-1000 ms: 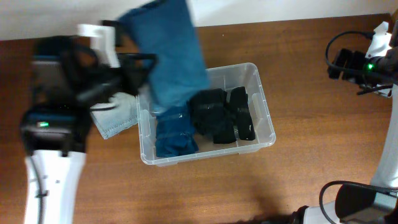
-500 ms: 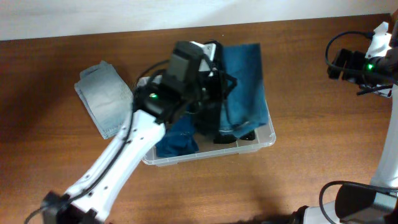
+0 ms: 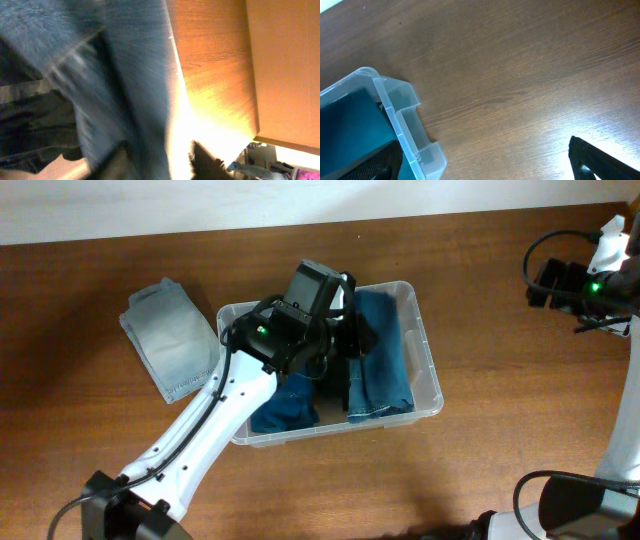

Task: Pack container
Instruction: 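Lift the blue jeans over the box and lay them on the bundles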

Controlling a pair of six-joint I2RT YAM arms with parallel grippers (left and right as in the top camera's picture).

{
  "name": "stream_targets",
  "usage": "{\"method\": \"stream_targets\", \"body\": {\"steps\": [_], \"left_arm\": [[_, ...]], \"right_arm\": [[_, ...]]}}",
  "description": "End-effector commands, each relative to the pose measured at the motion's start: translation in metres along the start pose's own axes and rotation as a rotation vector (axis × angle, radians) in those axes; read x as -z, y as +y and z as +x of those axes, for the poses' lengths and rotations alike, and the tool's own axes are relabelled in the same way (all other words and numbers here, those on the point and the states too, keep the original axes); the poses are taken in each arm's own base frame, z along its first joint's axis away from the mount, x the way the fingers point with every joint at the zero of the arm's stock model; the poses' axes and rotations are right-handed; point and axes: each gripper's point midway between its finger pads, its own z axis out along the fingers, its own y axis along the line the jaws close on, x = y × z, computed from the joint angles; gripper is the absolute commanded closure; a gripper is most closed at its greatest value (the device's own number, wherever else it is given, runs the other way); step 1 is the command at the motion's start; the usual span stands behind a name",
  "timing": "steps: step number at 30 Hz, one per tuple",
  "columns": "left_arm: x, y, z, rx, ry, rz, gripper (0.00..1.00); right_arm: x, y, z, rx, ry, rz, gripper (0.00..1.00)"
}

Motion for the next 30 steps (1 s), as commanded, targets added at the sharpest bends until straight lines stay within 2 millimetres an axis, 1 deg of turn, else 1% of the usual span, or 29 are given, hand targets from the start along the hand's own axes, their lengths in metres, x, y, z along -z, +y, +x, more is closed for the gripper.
{"method": "stream_targets", "body": {"steps": [1, 2, 4, 5, 8, 10, 11, 13, 15, 16, 18, 21, 24, 25, 28, 30], "left_arm": [[0.017, -0.005, -0.005, -0.001, -0.032, -0.031, 0.23], [0.017, -0.001, -0.003, -0.006, -0.029, -0.051, 0.18], [0.018, 0.010, -0.003, -0.025, -0.034, -0.109, 0.15], [0.020, 0.022, -0.004, -0.048, -0.049, -0.171, 0.15], [0.025, 0.038, -0.013, -0.080, -0.097, -0.269, 0.16], [0.027, 0.043, -0.021, -0.124, -0.133, -0.310, 0.23], [0.028, 0.044, -0.025, -0.170, -0.148, -0.321, 0.34], [0.028, 0.042, -0.030, -0.233, -0.157, -0.321, 0.50], [0.028, 0.042, -0.028, -0.251, -0.148, -0.325, 0.89], [0.026, 0.044, -0.025, -0.248, -0.133, -0.324, 0.97], [0.021, 0.047, -0.016, -0.240, -0.088, -0.322, 0.99], [0.006, 0.060, 0.000, -0.219, -0.001, -0.346, 0.99], [-0.018, 0.076, 0.015, -0.194, 0.094, -0.359, 0.98], [-0.031, 0.083, 0.023, -0.181, 0.142, -0.359, 0.99], [-0.051, 0.099, 0.036, -0.164, 0.206, -0.386, 0.99], [-0.060, 0.107, 0.041, -0.158, 0.237, -0.402, 0.99]], "right_arm": [[0.013, 0.000, -0.004, -0.007, -0.042, 0.007, 0.01], [0.013, 0.000, -0.004, -0.007, -0.042, 0.007, 0.01], [0.013, 0.000, -0.004, -0.007, -0.042, 0.007, 0.01], [0.013, 0.000, -0.004, -0.007, -0.042, 0.007, 0.01], [0.013, 0.000, -0.004, -0.007, -0.041, 0.006, 0.01], [0.013, 0.000, -0.004, -0.007, -0.042, 0.007, 0.01], [0.013, 0.000, -0.004, -0.007, -0.042, 0.007, 0.02], [0.013, 0.000, -0.004, -0.007, -0.042, 0.007, 0.01], [0.013, 0.000, -0.004, -0.007, -0.041, 0.006, 0.01], [0.013, 0.000, -0.004, -0.007, -0.041, 0.006, 0.01], [0.013, 0.001, -0.004, -0.006, -0.041, 0.002, 0.01], [0.013, 0.002, -0.004, -0.006, -0.041, -0.002, 0.01], [0.013, 0.001, -0.004, -0.006, -0.041, -0.002, 0.01], [0.013, 0.001, -0.004, -0.006, -0.039, -0.001, 0.01], [0.013, 0.001, -0.002, -0.007, -0.034, 0.000, 0.02], [0.013, 0.001, -0.002, -0.007, -0.033, 0.000, 0.01]]}}
